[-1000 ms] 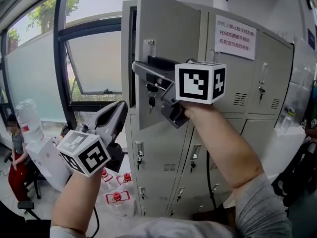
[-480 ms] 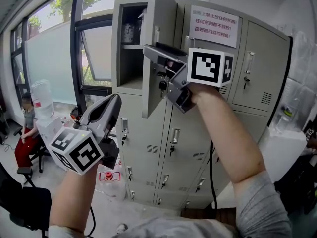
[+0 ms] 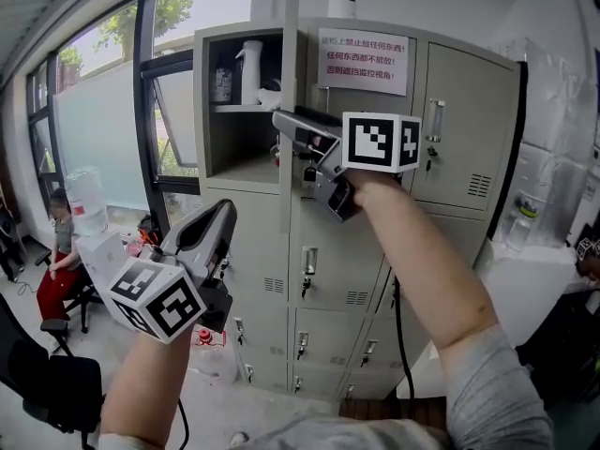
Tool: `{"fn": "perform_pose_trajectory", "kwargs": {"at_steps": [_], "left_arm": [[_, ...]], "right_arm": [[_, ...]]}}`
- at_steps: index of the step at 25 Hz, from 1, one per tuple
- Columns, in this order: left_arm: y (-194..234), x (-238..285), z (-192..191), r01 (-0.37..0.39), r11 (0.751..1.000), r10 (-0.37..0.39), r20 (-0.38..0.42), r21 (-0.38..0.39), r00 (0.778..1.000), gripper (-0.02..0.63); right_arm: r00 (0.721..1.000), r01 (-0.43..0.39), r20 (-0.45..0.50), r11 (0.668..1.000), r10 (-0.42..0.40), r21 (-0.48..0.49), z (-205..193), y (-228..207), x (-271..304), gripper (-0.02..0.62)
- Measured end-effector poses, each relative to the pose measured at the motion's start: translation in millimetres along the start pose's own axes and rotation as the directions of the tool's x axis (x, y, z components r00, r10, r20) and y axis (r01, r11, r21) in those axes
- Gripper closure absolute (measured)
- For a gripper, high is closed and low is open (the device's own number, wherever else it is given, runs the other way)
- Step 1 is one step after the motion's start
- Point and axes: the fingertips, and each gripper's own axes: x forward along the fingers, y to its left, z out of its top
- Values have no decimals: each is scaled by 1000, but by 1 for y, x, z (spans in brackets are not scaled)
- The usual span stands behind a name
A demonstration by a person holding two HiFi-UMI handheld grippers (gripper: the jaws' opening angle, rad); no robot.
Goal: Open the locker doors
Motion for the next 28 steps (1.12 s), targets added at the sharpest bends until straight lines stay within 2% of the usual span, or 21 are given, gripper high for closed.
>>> {"fn": "perform_pose_trajectory", "kwargs": {"at_steps": [8,14,20,24,28], "left_arm": [[9,-2,-4,4,1000,-4,5,-31,1000,604],[25,-5,-1,18,1000,-18,-10,-24,1000,604],[31,-3,0,56,998,-57,-13,-31,998,604],[22,-1,0,95,995,-95,-27,-19,995,604],[14,5,-1,127,991,-128,-19,-32,992,603]], "right_arm": [[1000,-3,-26,999,3,-37,-6,7,11,411],[1000,-3,-27,999,2,-46,-11,12,22,411],[1000,6,-14,998,-7,-59,-12,13,23,411],[999,25,34,999,-23,-43,-9,6,9,411],[999,11,31,999,-9,-42,-10,8,12,411]]}}
